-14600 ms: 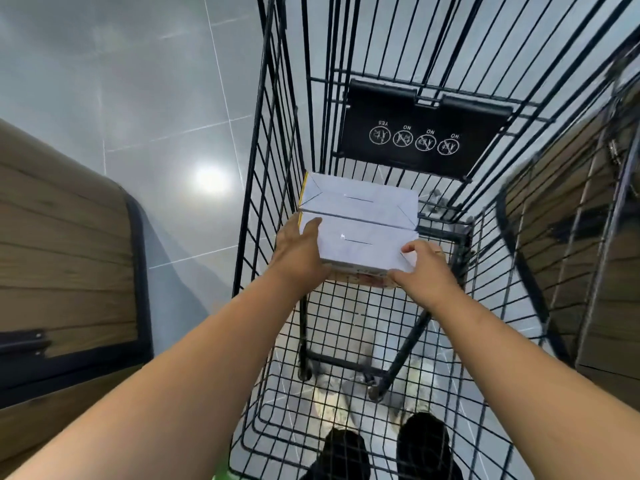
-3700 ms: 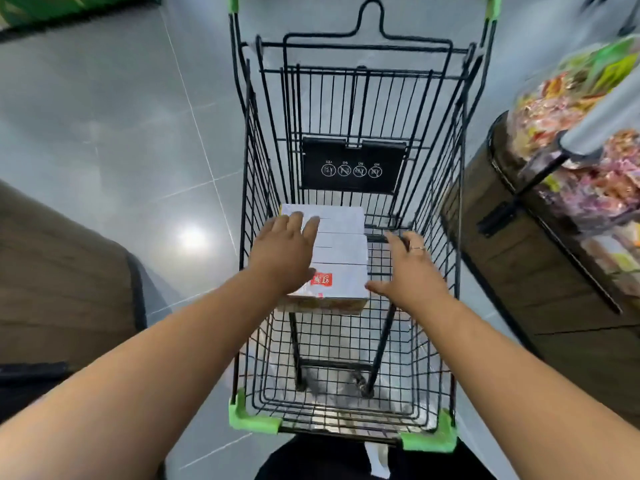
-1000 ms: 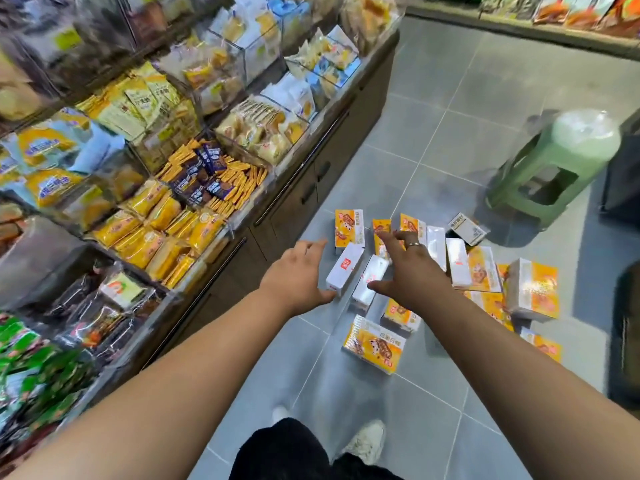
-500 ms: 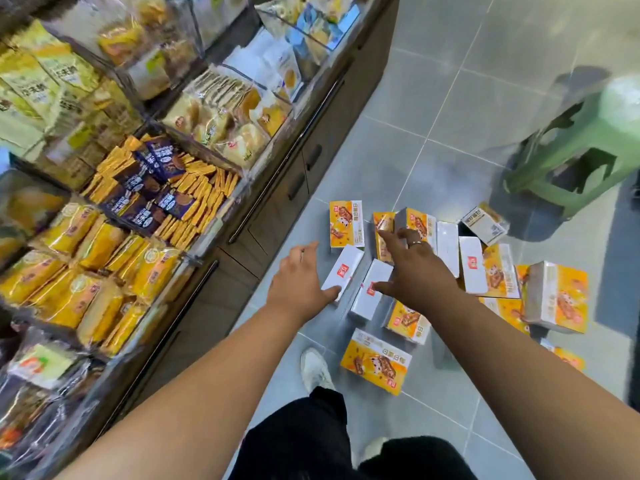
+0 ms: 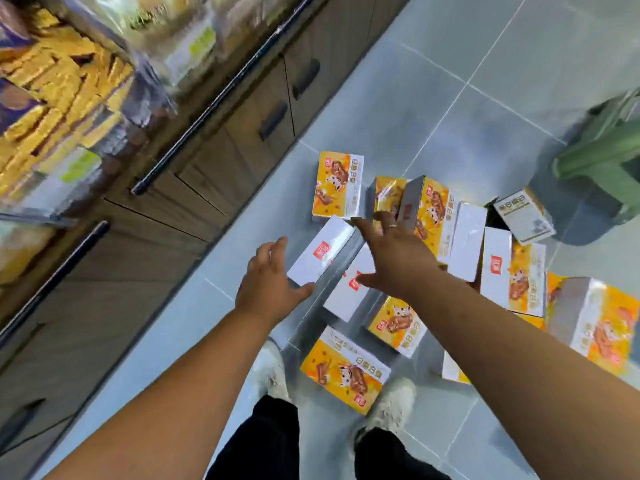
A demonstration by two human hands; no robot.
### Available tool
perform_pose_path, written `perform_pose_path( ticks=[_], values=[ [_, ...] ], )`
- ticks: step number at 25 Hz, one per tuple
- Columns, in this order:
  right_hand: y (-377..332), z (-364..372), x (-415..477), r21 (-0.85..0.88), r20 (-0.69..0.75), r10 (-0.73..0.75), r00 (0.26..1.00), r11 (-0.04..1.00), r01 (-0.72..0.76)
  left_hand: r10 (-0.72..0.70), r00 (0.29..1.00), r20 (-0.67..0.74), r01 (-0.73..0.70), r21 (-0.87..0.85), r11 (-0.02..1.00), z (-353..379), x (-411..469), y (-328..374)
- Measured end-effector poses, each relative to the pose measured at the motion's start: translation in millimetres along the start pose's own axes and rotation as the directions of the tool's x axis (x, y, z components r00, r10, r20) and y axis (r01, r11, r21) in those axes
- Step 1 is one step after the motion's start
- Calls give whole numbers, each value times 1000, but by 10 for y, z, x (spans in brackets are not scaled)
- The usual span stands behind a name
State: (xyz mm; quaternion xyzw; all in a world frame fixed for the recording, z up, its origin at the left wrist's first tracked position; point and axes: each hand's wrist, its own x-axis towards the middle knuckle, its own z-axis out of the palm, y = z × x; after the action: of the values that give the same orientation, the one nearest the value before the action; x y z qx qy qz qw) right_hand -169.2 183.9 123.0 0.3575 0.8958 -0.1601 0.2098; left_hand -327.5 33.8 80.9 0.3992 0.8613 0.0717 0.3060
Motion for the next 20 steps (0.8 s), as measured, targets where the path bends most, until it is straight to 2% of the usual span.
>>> perform_pose_path(
  ticks=[4, 9, 12, 14, 20],
  values=[
    [272, 741, 805, -92, -18, -82, 996, 992, 80, -10, 1000, -1, 10, 6, 1000, 880, 588, -266],
    [527, 1749, 1621, -239, 43, -59, 997, 969, 68, -28, 1000, -2, 28, 28, 999, 1867, 1115, -715],
    [600, 2248, 1988, -302, 76, -28, 997, 952, 50, -14, 993, 119, 5, 77, 997, 2342, 1295, -938],
    [614, 2467, 2168, -315, 97, -41, 994, 946, 70, -8, 988, 152, -13, 138, 990, 2548, 1370, -1003],
    [564, 2501, 2655, -260, 251, -142, 958, 943, 207, -33, 999, 2, 32, 215, 976, 2814, 1589, -979]
  ],
)
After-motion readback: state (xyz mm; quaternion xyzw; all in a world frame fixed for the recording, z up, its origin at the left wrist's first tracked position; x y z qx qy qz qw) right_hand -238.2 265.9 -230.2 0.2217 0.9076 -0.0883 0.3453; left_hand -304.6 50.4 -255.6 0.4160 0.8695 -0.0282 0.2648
